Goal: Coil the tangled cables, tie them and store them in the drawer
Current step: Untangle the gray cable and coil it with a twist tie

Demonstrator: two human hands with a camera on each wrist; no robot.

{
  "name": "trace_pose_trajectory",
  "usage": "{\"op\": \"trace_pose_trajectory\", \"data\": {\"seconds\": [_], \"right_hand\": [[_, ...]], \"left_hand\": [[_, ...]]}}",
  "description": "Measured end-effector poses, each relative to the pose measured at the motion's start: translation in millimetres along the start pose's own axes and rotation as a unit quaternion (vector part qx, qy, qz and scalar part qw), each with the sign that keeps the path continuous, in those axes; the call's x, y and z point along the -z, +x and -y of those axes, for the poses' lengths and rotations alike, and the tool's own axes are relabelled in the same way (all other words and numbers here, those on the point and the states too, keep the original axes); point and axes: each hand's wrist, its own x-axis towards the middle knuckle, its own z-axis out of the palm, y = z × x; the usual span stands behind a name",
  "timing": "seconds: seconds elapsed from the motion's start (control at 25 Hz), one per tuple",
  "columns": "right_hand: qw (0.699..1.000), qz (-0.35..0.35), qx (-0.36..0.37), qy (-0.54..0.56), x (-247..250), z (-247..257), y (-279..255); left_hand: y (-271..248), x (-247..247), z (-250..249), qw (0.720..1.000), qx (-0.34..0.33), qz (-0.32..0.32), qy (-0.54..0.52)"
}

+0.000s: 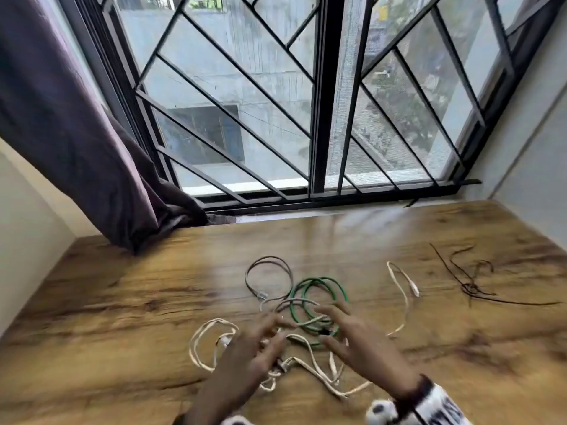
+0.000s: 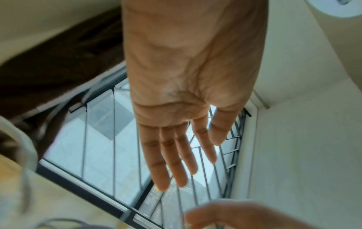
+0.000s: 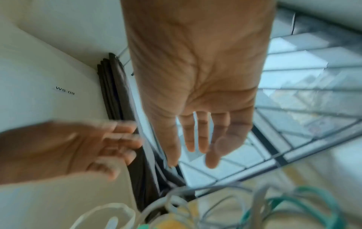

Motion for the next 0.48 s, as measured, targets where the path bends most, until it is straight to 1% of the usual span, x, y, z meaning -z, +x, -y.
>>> {"op": "trace_pose_trajectory", "data": {"seconds": [0.04,0.08,0.12,0.16,0.2,0.24,0.28,0.32,0.4,0.44,0.48], "right_hand": [[1.000,0.018,0.021,-0.015,-6,11,15],[0.997,0.035,0.035,-0.051,-7,21,25],[0.995,0.053,0.043,-0.073,-11,27,35],[0.994,0.053,0.036,-0.089,-7,35,43],[0.996,0.038,0.029,-0.071,-1,33,48],[0.999,0.013,0.025,-0.021,9,28,49],[0.999,-0.025,0.036,0.031,21,22,50],[0.994,-0.072,0.048,0.071,35,14,51],[0.980,-0.167,0.071,0.078,60,5,60],[0.973,-0.203,0.077,0.071,73,1,66],[0.969,-0.224,0.080,0.067,86,-1,71]], "left_hand": [[15,-11,0,1.000,-0.017,0.009,0.004],[27,-18,0,0.998,-0.043,0.009,0.044],[40,-29,4,0.992,-0.071,0.024,0.097],[49,-35,1,0.981,-0.087,0.046,0.167],[58,-37,8,0.972,-0.087,0.066,0.207],[63,-34,10,0.971,-0.084,0.071,0.214],[67,-27,10,0.972,-0.087,0.060,0.210],[73,-16,12,0.978,-0.094,0.037,0.184],[87,9,9,0.992,-0.097,0.015,0.081],[94,23,7,0.995,-0.095,0.009,0.041],[101,35,3,0.995,-0.102,0.003,0.016]]}}
